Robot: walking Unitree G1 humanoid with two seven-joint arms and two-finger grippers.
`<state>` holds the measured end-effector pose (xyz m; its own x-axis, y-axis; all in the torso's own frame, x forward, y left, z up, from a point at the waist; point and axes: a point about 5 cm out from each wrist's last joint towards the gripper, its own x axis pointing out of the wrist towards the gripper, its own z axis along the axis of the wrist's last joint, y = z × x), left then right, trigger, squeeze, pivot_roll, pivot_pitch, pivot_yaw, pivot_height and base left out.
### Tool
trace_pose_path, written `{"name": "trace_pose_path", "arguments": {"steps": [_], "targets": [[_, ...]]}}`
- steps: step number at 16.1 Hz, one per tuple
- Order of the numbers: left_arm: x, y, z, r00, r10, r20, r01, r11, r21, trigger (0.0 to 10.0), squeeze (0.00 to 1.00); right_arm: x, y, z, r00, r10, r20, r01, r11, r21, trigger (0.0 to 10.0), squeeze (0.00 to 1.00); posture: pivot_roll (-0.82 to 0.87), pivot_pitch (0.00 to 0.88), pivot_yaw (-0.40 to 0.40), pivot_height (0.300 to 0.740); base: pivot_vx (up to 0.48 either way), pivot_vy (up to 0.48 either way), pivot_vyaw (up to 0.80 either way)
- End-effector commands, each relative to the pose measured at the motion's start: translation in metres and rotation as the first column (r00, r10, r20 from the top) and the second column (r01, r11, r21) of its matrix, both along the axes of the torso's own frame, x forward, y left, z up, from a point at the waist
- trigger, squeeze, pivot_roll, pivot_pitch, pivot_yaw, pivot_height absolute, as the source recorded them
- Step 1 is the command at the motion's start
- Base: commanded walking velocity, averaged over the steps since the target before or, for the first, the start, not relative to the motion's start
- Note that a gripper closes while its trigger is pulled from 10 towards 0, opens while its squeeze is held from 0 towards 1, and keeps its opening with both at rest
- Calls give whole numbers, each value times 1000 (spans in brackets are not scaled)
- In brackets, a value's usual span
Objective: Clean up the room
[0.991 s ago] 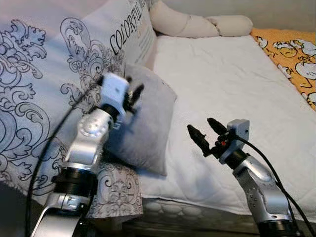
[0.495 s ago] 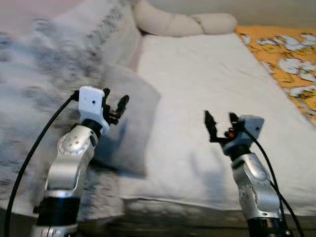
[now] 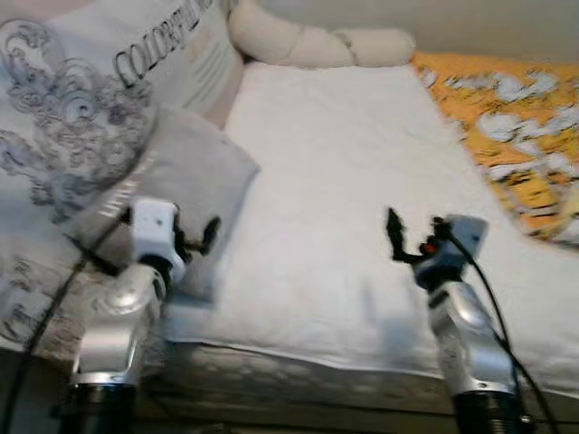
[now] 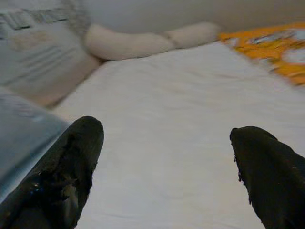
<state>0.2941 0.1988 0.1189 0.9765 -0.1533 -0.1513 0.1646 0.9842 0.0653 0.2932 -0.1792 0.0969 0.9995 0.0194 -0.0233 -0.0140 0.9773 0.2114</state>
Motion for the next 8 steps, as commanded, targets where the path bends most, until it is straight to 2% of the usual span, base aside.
{"name": "trace_pose_path", "arguments": {"steps": [1,8], "targets": [[1,8,2,1000,22,9,-22,999,28,10000,1000,2,7,-2,1000,12,-28,-12,1000,-13,10000,1000,-11,0,1,740,0,-401,0],[5,4,-2,1000,28,-3,-28,999,25,10000,1000,8,13,-2,999,15,-38,-16,1000,-16,10000,1000,-6,0,-14,740,0,-400,0]]}}
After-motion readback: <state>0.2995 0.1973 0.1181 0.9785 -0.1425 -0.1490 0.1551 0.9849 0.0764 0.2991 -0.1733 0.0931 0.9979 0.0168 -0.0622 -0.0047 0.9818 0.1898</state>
